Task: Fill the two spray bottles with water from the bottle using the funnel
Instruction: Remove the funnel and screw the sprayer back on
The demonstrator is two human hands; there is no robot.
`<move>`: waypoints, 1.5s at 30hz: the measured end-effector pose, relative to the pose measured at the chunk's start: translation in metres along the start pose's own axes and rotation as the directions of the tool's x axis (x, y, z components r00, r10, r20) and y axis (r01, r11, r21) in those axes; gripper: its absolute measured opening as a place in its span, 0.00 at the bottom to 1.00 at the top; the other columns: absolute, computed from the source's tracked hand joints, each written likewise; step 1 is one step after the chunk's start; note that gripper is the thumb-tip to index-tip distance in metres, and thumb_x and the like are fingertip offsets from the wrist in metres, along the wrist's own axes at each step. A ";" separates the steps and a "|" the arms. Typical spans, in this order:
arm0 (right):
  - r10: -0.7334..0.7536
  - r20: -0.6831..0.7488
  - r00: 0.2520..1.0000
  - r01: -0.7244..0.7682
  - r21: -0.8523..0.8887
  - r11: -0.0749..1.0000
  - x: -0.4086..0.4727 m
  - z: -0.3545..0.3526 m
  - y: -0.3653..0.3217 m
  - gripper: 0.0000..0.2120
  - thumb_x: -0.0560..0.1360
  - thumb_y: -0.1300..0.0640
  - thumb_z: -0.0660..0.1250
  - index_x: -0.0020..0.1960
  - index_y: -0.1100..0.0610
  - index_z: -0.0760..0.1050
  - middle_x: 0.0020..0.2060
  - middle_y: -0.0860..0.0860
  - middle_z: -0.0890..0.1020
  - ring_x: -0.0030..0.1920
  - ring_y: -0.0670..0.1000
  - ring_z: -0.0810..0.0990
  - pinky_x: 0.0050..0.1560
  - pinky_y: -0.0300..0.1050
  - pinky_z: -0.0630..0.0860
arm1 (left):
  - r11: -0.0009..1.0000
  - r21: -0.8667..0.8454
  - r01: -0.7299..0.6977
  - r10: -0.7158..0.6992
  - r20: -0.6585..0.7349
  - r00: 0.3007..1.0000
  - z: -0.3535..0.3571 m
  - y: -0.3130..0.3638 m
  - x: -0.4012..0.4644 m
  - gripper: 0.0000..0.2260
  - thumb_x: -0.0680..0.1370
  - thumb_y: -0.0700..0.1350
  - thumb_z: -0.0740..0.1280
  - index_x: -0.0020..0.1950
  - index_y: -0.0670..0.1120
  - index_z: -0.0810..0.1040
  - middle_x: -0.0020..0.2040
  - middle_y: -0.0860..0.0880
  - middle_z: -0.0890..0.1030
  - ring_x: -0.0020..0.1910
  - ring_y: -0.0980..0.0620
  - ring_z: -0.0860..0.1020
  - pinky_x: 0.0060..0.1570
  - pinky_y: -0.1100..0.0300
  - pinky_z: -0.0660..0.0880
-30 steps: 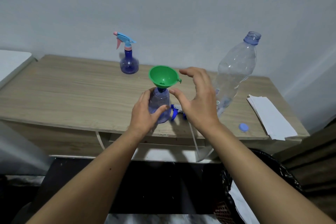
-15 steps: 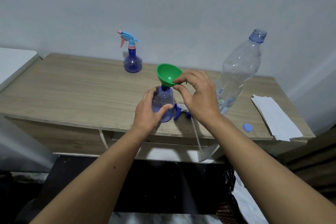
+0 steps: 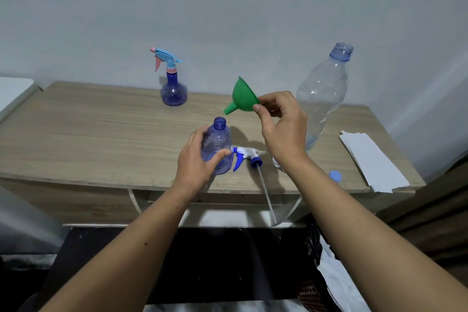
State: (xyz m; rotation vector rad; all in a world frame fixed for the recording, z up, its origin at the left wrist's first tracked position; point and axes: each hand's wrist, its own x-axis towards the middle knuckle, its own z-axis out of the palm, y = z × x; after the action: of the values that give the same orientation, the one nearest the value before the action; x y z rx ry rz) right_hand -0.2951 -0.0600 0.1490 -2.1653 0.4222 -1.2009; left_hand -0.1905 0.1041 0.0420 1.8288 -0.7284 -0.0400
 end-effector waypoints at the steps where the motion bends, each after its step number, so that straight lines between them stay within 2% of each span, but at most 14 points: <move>1: 0.023 -0.001 1.000 -0.023 -0.020 1.000 -0.003 0.003 0.005 0.02 0.78 0.62 0.74 0.49 0.57 0.82 0.45 0.49 0.81 0.43 0.50 0.83 0.48 0.47 0.82 | 1.000 -0.002 -0.001 0.001 0.002 1.000 0.000 -0.001 0.000 0.32 0.73 0.51 0.83 0.74 0.48 0.75 0.66 0.53 0.81 0.63 0.52 0.80 0.66 0.52 0.78; 5: 0.139 -0.003 0.990 -0.139 -0.107 0.985 -0.016 0.021 0.027 0.02 0.78 0.62 0.73 0.49 0.57 0.81 0.45 0.50 0.82 0.44 0.52 0.81 0.48 0.51 0.79 | 1.000 -0.015 -0.007 0.007 -0.001 1.000 0.000 -0.003 0.001 0.31 0.74 0.50 0.83 0.73 0.49 0.76 0.64 0.54 0.81 0.62 0.53 0.81 0.66 0.53 0.78; 13: 0.358 0.048 0.932 -0.341 -0.211 0.916 -0.036 0.056 0.067 0.02 0.79 0.63 0.71 0.50 0.58 0.80 0.47 0.53 0.83 0.46 0.50 0.76 0.46 0.40 0.67 | 0.999 -0.029 -0.030 0.030 -0.012 0.999 0.002 -0.009 0.002 0.30 0.74 0.51 0.83 0.72 0.50 0.76 0.64 0.53 0.82 0.61 0.52 0.82 0.64 0.52 0.79; 19: 0.498 0.032 0.866 -0.466 -0.307 0.830 -0.040 0.074 0.086 0.03 0.81 0.61 0.70 0.54 0.58 0.81 0.51 0.55 0.84 0.51 0.55 0.80 0.49 0.43 0.68 | 0.998 -0.062 -0.015 0.015 0.003 1.000 0.002 -0.010 0.002 0.31 0.73 0.54 0.82 0.73 0.51 0.76 0.66 0.53 0.81 0.63 0.52 0.82 0.65 0.50 0.80; 25: 0.497 0.029 0.867 -0.456 -0.358 0.815 -0.039 0.083 0.092 0.05 0.81 0.61 0.69 0.56 0.58 0.81 0.52 0.55 0.84 0.53 0.56 0.81 0.56 0.52 0.79 | 0.998 -0.056 0.004 -0.004 0.006 1.000 0.002 -0.012 0.002 0.32 0.72 0.61 0.79 0.73 0.52 0.76 0.65 0.55 0.81 0.63 0.53 0.81 0.64 0.47 0.81; 30: 0.490 0.027 0.871 -0.447 -0.369 0.815 -0.038 0.084 0.091 0.07 0.81 0.61 0.69 0.58 0.59 0.80 0.55 0.55 0.83 0.56 0.57 0.81 0.59 0.53 0.78 | 0.999 -0.054 0.007 -0.006 0.011 1.000 0.002 -0.013 0.002 0.32 0.73 0.57 0.81 0.74 0.52 0.75 0.66 0.55 0.80 0.64 0.55 0.81 0.65 0.47 0.81; 36: 0.457 0.045 0.888 -0.416 -0.342 0.842 -0.045 0.078 0.084 0.14 0.80 0.62 0.71 0.65 0.59 0.78 0.61 0.56 0.81 0.62 0.58 0.79 0.64 0.53 0.75 | 0.999 -0.047 0.000 0.001 0.010 1.000 0.002 -0.011 0.002 0.34 0.71 0.63 0.78 0.73 0.51 0.76 0.65 0.54 0.81 0.63 0.54 0.81 0.64 0.48 0.81; 45: 0.358 0.100 0.929 -0.311 -0.317 0.896 -0.078 0.035 0.070 0.12 0.80 0.58 0.72 0.62 0.57 0.80 0.57 0.53 0.83 0.56 0.56 0.82 0.59 0.47 0.74 | 0.998 -0.060 -0.003 0.004 0.015 1.000 0.001 -0.006 0.000 0.34 0.71 0.63 0.77 0.72 0.50 0.76 0.64 0.54 0.81 0.62 0.55 0.81 0.65 0.51 0.79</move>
State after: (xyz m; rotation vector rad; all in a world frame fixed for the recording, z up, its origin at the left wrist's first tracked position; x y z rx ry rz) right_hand -0.3058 -0.0579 0.0385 -2.2915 0.9169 -0.8089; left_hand -0.1882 0.1050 0.0365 1.7718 -0.7341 -0.0727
